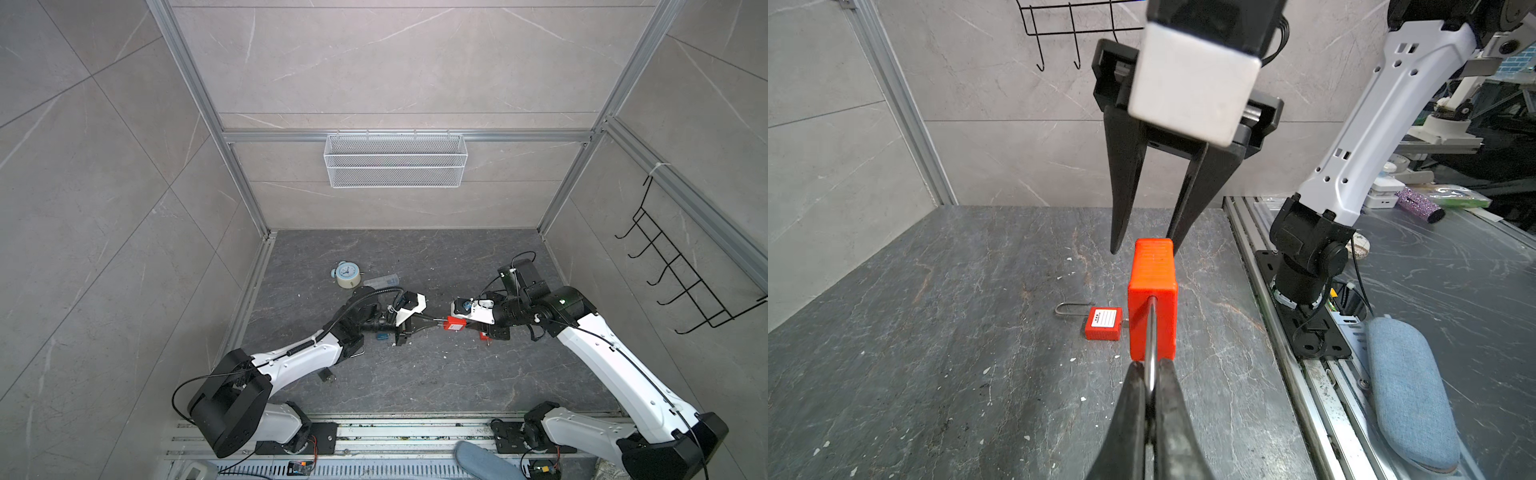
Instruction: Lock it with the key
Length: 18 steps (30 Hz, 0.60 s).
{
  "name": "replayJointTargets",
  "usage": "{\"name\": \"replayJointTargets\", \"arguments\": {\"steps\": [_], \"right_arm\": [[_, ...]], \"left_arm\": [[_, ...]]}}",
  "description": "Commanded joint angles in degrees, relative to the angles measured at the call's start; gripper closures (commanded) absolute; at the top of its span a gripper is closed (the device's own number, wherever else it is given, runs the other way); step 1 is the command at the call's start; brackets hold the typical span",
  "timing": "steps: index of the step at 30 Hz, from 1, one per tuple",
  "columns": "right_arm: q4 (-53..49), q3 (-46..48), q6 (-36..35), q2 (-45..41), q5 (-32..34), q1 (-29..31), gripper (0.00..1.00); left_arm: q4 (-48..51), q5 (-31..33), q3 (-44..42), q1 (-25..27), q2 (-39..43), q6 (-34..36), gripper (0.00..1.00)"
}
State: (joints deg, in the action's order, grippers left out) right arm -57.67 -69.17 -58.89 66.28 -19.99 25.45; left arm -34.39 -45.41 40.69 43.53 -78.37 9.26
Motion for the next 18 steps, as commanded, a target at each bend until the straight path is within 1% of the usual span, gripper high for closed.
{"name": "replayJointTargets", "arguments": {"steps": [1,7,12,15,18], "right_arm": [[-2.7,-1.4,-0.6,0.6,-3.1,0.2,0.72],[-3.9,-1.1,-0.9,1.1,-3.1,0.2,0.82],[-3.9,-0.7,-0.9,1.8,-3.4,0.3,0.92],[-3.8,-0.4,-0.8,2.0,-3.4,0.2,0.96],[-3.8,0.1,-0.7,1.7,-2.7,0.2,0.98]], "left_arm": [[0.1,-2.2,2.9,0.3,0.2,2.6,1.0],[4.5,-2.1,4.0,0.2,2.0,5.8,1.0],[6.2,-2.1,4.3,0.2,2.6,6.5,1.0],[6.9,-2.0,4.2,0.3,3.3,7.0,1.0],[9.1,-1.5,4.2,0.2,4.4,8.3,1.0]]}}
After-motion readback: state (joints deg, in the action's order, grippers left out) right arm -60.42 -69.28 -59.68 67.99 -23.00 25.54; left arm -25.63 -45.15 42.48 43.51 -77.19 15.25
